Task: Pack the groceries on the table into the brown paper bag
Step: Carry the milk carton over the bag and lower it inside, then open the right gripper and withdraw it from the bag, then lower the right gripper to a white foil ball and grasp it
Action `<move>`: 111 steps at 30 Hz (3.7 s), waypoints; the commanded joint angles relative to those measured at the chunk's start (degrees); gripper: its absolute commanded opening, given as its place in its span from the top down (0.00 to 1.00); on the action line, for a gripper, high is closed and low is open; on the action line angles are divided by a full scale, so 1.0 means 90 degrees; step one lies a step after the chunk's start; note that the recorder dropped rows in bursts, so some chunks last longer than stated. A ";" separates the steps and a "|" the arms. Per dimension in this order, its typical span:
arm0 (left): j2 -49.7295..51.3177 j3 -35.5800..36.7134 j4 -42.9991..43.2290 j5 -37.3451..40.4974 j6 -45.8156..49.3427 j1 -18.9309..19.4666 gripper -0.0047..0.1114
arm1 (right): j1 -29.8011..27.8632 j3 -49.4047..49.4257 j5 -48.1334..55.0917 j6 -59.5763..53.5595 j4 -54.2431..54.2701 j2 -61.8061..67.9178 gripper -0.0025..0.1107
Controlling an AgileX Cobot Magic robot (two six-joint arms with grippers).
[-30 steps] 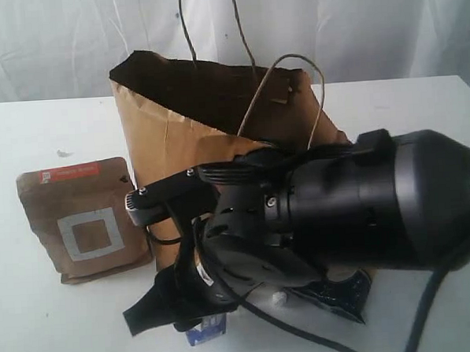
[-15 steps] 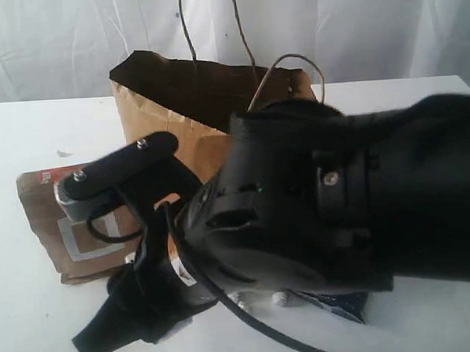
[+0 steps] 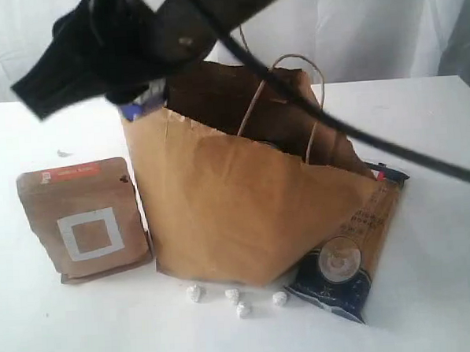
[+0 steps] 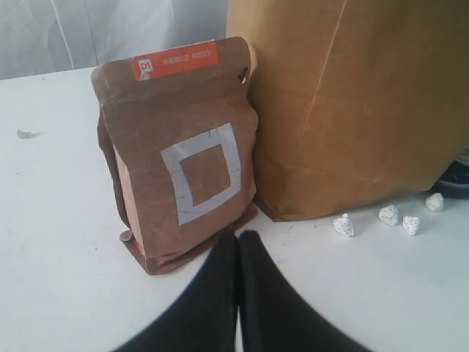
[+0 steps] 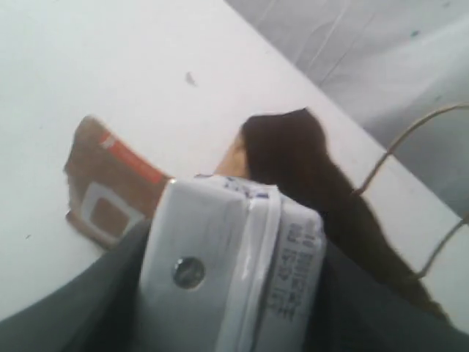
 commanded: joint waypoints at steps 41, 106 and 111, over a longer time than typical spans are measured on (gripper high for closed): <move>-0.0033 0.0029 -0.0006 0.0002 -0.0039 0.0025 0.95 | -0.1998 -0.0598 -0.0271 -0.0880 0.1922 0.1345 0.41; -0.0033 0.0029 -0.0006 0.0002 -0.0039 0.0025 0.95 | 0.0857 0.4584 -0.1035 0.1605 0.1916 -0.0400 0.49; -0.0033 0.0029 -0.0006 0.0002 -0.0039 0.0025 0.95 | 0.0261 0.4998 -0.1066 0.1874 0.1692 -0.0400 0.49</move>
